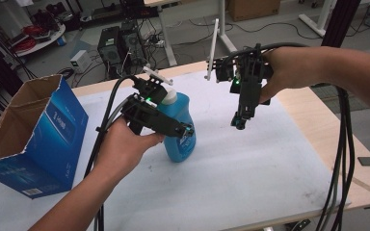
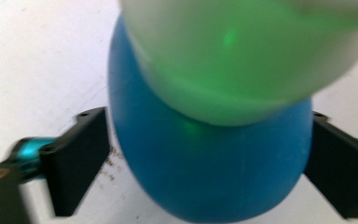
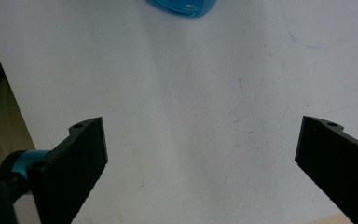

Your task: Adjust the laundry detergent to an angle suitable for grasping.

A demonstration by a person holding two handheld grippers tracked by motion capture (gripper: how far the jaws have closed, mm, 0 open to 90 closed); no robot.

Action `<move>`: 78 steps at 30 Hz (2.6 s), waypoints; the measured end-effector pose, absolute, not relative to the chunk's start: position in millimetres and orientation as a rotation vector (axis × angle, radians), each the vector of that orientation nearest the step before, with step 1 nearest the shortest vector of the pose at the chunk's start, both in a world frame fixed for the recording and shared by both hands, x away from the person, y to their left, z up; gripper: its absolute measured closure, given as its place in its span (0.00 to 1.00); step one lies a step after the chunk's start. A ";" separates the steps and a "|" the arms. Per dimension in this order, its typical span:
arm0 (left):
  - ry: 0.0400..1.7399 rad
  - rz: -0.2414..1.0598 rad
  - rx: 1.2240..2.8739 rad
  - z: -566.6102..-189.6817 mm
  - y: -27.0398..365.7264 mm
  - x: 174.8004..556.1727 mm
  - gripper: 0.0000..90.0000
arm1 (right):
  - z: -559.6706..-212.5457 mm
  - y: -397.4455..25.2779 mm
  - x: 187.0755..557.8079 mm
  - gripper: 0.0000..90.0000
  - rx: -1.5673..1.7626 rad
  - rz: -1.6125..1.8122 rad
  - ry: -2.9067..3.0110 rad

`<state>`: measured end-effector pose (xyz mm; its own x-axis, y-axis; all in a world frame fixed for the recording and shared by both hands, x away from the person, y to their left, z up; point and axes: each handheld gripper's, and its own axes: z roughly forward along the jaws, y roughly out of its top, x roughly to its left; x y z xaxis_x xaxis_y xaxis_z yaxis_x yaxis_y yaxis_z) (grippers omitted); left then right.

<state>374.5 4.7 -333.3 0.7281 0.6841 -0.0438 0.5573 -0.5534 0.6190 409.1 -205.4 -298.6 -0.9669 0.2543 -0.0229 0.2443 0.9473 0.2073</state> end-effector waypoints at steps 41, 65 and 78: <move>0.881 0.377 2.323 -337.9 0.5 376.3 0.46 | -303.6 -206.3 414.3 0.02 0.395 0.318 3.073; 0.699 0.303 2.278 -310.2 21.1 374.6 0.49 | -301.6 -205.8 414.2 0.02 0.401 0.325 3.070; 0.507 0.234 2.326 -285.1 49.7 383.0 0.49 | -297.6 -206.0 411.1 0.02 0.414 0.327 3.060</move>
<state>383.0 49.7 -285.1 0.9055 0.4238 0.0202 0.2906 -0.6541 0.6984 411.1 -206.0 -297.6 -0.9639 0.2663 -0.0079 0.2586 0.9423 0.2127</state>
